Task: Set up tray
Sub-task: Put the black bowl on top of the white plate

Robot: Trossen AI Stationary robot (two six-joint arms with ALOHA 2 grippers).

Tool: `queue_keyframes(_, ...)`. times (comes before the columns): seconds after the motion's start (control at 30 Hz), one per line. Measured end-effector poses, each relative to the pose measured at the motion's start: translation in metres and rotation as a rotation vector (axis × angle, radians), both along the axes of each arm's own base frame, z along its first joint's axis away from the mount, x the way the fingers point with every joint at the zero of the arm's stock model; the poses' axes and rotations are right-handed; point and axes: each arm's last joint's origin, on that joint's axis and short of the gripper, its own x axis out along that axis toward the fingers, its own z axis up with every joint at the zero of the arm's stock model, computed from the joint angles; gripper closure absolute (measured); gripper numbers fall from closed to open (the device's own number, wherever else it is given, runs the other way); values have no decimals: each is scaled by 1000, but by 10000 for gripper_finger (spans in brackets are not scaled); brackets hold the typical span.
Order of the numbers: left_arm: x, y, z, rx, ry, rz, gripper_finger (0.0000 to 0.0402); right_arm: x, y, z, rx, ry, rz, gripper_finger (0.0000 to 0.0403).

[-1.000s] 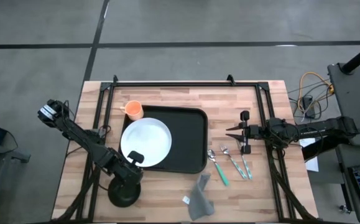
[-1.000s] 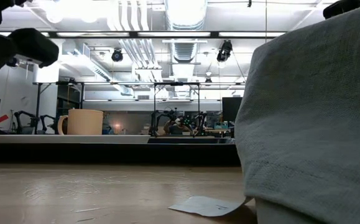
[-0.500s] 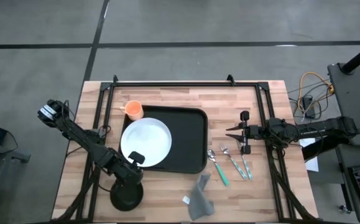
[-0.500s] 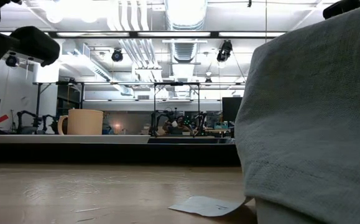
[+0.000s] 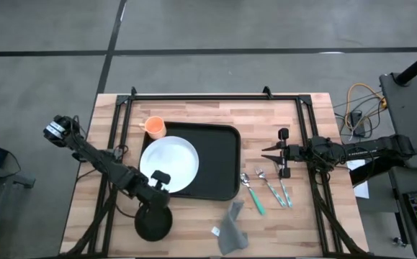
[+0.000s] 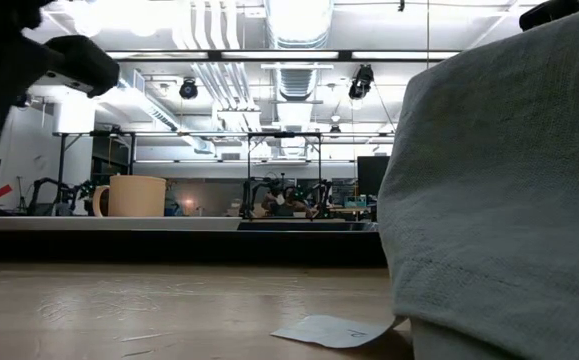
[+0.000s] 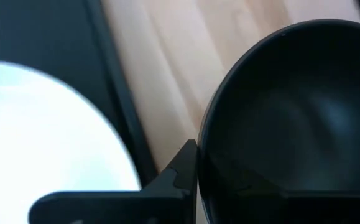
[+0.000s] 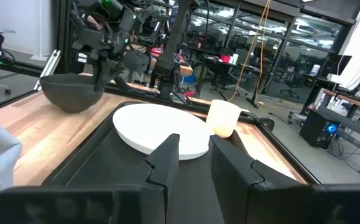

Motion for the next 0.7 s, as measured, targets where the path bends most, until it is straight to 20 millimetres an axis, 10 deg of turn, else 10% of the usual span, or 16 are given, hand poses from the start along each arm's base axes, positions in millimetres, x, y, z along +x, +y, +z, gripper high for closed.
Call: queue_keyframes(0.7, 11, 31, 47, 37, -53, -43, 401, 0, 0, -2, -8, 15, -1, 335)
